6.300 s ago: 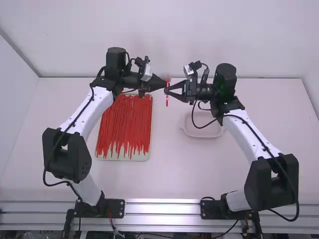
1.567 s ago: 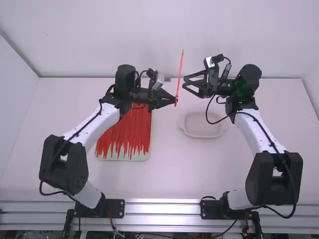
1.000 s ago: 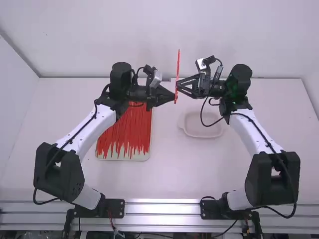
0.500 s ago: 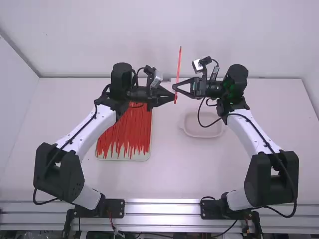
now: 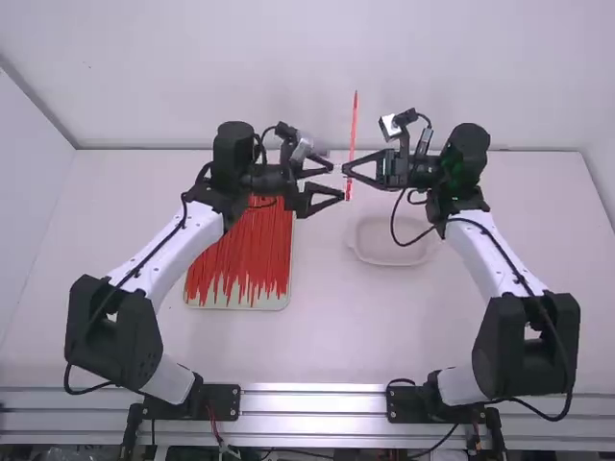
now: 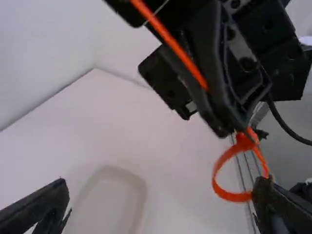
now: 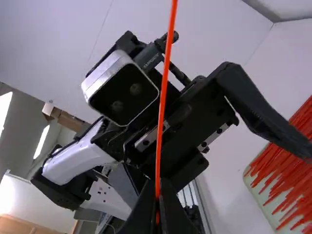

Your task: Fasten the cable tie

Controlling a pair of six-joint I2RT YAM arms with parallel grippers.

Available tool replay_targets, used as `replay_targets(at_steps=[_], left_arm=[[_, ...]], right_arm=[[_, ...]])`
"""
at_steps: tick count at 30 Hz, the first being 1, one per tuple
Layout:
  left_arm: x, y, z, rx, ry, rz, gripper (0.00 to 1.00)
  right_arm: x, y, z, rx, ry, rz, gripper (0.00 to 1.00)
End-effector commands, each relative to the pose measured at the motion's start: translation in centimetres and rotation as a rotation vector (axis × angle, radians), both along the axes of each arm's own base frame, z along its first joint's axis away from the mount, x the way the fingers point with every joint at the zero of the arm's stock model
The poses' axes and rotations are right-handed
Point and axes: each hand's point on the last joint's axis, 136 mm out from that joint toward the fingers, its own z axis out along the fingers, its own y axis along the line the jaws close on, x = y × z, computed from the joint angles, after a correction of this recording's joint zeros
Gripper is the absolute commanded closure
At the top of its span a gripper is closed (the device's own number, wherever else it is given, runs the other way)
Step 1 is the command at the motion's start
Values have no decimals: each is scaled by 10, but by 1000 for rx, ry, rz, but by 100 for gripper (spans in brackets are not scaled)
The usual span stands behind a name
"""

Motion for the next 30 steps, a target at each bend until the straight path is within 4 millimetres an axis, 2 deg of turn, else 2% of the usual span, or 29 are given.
replay_targets(at_steps=[1,5,9,16,27,28,30], left_arm=[[5,12,3,-13,65,43,1],[11,28,-8,0,170,87,1],[6,38,-18,6,253,74,1],[1,54,-38,43,360,98,1],[-4,52,-43,51,402,91,1],[-4,52,-43,51,402,91,1],[-4,52,-43,51,404,92,1]], right_arm=[[-5,-10,16,-2,-97,8,100],[-1,-21,13,-6,-143,-8,100],[6,-33,2,-10,-152,-54,100],[21,-64,-40,-24,-105,-193,100],[11,-109,-119,-31,77,-343,100],[11,-109,-119,-31,77,-343,100],[7,-118,-132,-26,136,-377,100]])
